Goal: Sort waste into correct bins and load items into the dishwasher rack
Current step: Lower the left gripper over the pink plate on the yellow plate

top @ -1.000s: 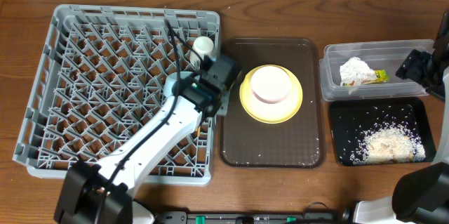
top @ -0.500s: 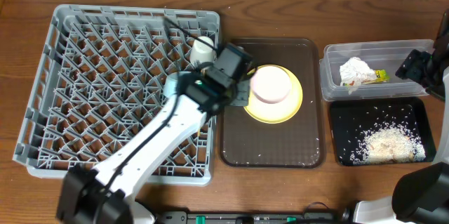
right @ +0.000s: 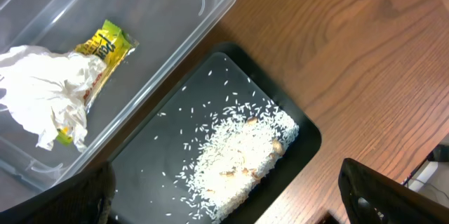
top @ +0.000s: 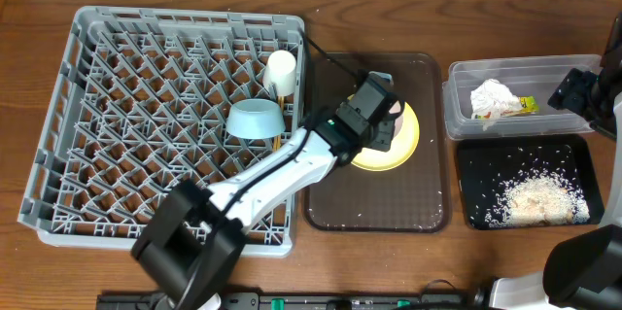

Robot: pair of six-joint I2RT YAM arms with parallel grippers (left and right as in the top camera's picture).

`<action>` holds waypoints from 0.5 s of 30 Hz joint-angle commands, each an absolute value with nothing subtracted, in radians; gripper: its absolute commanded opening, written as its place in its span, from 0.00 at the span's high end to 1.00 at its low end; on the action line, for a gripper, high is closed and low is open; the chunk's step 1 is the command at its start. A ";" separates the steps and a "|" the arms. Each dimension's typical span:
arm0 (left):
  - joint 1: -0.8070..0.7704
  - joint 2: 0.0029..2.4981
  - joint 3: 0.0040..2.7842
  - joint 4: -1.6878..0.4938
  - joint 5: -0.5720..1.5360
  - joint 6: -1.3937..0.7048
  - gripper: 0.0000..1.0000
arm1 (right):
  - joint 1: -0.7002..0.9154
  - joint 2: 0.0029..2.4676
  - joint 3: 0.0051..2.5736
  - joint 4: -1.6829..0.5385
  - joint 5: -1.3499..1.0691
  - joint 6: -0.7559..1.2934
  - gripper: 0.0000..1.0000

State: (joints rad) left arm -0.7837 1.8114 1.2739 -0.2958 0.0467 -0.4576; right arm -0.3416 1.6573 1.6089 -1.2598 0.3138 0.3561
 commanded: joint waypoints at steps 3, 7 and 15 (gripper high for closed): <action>-0.785 1.876 1.283 -0.294 0.041 -0.455 0.74 | -0.352 1.641 1.613 -1.261 0.324 0.369 0.01; -0.785 1.876 1.282 -0.319 0.041 -0.439 0.74 | -0.352 1.641 1.613 -1.261 0.324 0.369 0.01; -0.784 1.873 1.282 -0.393 0.034 -0.389 0.74 | -0.352 1.641 1.613 -1.261 0.324 0.369 0.01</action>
State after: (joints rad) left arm -0.7849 1.8778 1.2739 -0.3878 0.0460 -0.4351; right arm -0.3416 1.6573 1.6089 -1.2602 0.3138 0.3561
